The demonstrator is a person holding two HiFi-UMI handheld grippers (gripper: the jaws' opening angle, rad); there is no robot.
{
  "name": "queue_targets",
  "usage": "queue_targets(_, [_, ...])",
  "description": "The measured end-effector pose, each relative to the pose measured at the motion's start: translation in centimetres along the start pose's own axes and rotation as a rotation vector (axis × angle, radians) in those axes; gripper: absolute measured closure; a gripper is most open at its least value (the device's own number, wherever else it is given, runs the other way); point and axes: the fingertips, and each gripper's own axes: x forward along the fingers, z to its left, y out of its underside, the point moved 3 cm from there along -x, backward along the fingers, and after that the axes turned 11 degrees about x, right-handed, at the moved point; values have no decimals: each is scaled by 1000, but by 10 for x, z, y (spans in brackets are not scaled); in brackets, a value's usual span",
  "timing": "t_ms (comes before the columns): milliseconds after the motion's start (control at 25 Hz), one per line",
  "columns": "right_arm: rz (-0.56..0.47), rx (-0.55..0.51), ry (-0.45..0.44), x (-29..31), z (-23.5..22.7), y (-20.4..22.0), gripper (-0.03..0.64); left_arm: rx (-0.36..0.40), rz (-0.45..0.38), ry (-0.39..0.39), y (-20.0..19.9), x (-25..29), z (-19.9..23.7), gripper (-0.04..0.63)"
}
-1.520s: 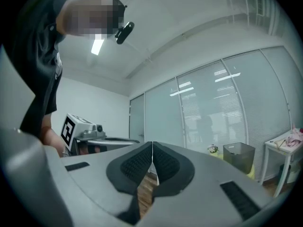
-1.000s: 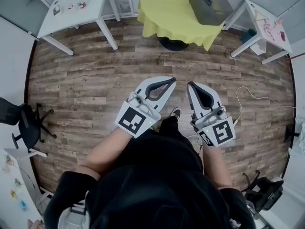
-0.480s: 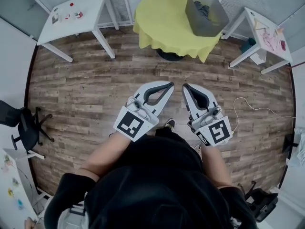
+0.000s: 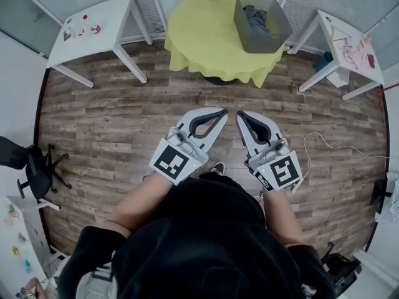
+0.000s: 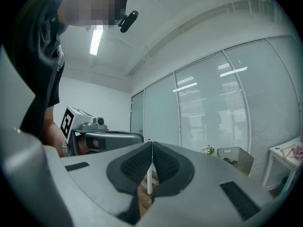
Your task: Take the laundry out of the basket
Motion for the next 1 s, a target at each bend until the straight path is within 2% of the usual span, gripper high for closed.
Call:
queue_targets(320, [-7, 19, -25, -14, -37, -1, 594, -32, 17, 2, 3, 38, -11, 589])
queue_targets(520, [-11, 21, -15, -13, -52, -5, 594, -14, 18, 12, 5, 54, -11, 589])
queue_targets(760, [5, 15, -1, 3, -72, -5, 594, -20, 9, 20, 13, 71, 11, 589])
queue_targets(1000, [19, -9, 37, 35, -96, -10, 594, -6, -4, 46, 20, 93, 50, 589])
